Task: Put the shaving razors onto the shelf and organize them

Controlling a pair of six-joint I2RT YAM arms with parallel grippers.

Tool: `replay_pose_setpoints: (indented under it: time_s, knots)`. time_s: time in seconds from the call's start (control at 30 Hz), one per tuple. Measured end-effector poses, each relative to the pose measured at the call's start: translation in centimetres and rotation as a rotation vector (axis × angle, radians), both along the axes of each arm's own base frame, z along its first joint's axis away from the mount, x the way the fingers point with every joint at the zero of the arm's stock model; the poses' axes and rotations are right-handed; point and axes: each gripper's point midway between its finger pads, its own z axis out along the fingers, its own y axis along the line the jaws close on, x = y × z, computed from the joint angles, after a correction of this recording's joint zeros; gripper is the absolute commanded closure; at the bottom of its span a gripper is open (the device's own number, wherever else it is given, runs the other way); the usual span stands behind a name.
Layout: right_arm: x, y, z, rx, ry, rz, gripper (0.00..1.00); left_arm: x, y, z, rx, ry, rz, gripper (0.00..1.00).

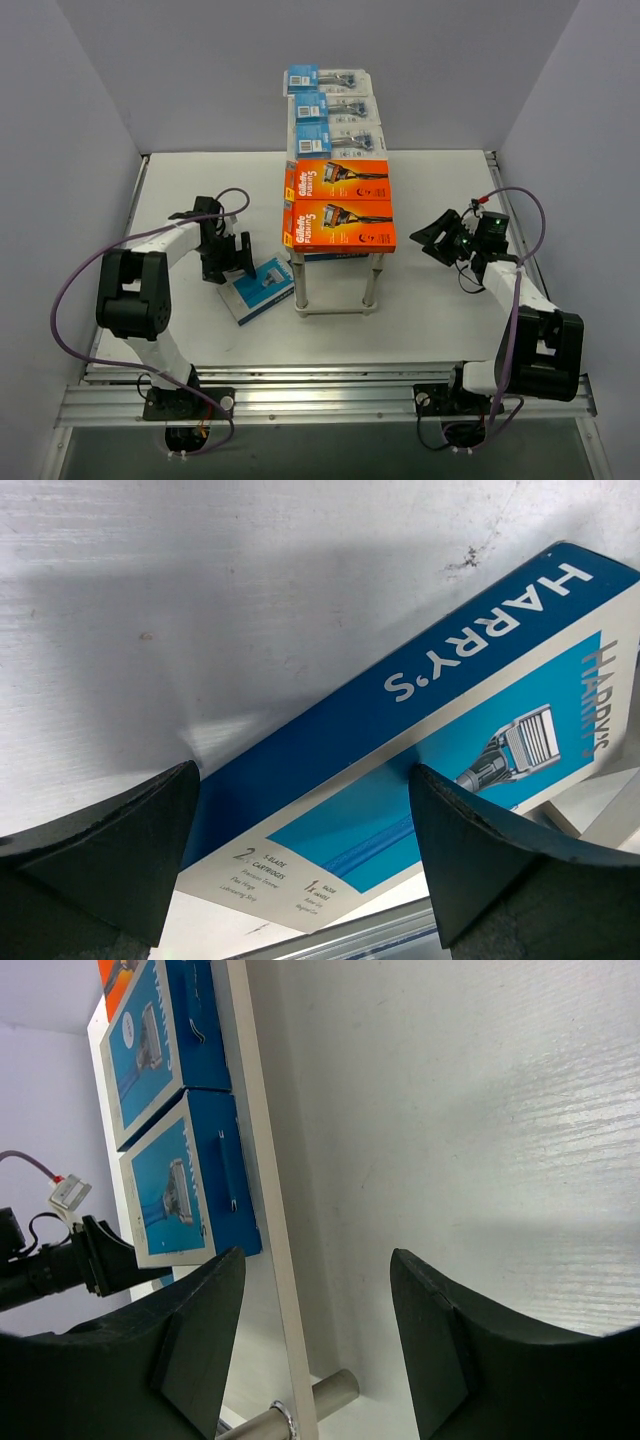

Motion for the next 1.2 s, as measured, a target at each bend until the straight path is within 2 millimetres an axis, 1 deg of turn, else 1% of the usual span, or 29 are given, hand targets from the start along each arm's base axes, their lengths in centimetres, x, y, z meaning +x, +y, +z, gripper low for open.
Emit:
replay_pose_setpoints:
  time_s: [0.1, 0.17, 0.23, 0.4, 0.5, 0.57, 1.03, 1.1, 1.2]
  knots:
    - [0.0, 0.1, -0.1, 0.004, 0.001, 0.004, 0.44, 0.3, 0.4, 0.0, 0.004, 0.006, 0.013, 0.06]
    - [0.0, 0.1, 0.1, 0.005, -0.005, 0.006, 0.44, 0.5, 1.1, 0.0, 0.002, 0.008, 0.041, 0.06]
    - [0.1, 0.1, 0.1, 0.006, -0.009, 0.007, 0.44, 0.9, 2.4, 0.0, 0.001, 0.009, 0.088, 0.06]
    - [0.1, 0.2, -0.2, 0.011, -0.002, 0.012, 0.44, 1.7, 6.4, 0.0, -0.007, 0.008, 0.23, 0.06]
    - [0.1, 0.2, -0.2, 0.011, 0.0, 0.012, 0.44, 1.9, 7.9, 0.1, -0.011, 0.008, 0.285, 0.06]
    - [0.1, 0.2, -0.3, 0.011, 0.0, 0.012, 0.44, 1.9, 8.1, 0.1, -0.018, 0.007, 0.295, 0.06]
    - [0.0, 0.3, -0.2, 0.016, 0.0, 0.018, 0.44, 2.6, 7.3, 0.0, -0.071, -0.001, 0.29, 0.06]
    - [0.0, 0.3, -0.3, 0.016, 0.001, 0.018, 0.44, 3.1, 7.3, 0.0, -0.073, -0.004, 0.29, 0.06]
    - [0.0, 0.3, -0.5, 0.019, 0.007, 0.021, 0.44, 4.6, 7.0, 0.1, -0.074, -0.017, 0.28, 0.06]
